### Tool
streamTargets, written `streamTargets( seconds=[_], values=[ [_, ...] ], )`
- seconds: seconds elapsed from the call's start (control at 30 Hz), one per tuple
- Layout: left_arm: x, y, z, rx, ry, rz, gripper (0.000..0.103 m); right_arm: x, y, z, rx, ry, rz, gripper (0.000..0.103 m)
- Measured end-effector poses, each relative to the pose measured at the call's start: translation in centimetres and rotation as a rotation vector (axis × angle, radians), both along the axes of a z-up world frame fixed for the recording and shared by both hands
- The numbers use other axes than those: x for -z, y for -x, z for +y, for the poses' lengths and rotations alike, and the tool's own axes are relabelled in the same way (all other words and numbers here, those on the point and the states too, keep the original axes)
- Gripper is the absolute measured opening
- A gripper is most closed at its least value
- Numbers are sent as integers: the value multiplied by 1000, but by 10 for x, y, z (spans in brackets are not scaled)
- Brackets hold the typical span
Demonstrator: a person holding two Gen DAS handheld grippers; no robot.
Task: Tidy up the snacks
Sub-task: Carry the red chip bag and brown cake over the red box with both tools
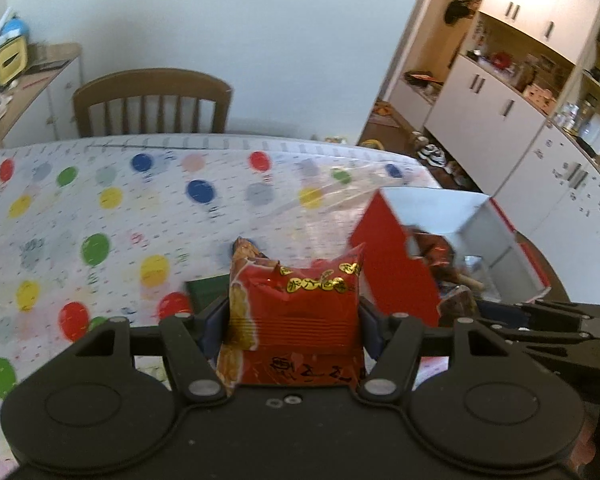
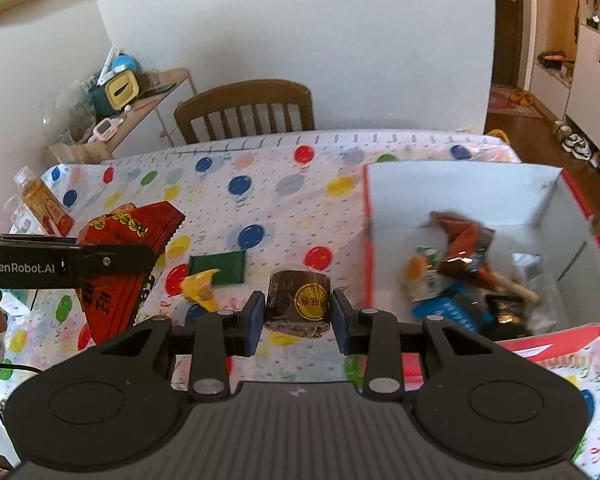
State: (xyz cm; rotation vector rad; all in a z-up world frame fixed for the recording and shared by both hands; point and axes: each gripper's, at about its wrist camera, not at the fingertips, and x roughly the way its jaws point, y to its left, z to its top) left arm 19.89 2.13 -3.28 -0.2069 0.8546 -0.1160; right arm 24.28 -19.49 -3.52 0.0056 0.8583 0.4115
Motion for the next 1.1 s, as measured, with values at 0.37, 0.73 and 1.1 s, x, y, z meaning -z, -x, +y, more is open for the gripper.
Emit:
streamTargets(
  seconds=[0.37,0.73,1.1],
  values=[
    [-13,-19,-75,70,-18,-17,64,-3,-19,-76,55,11,-12,34],
    [-6,-50,-146,110,-49,-3,64,14,-44,-148,99,37,0,34],
    [18,-89,-201,98,-109,26,64,30,-83,-194,90,48,5,34]
  ],
)
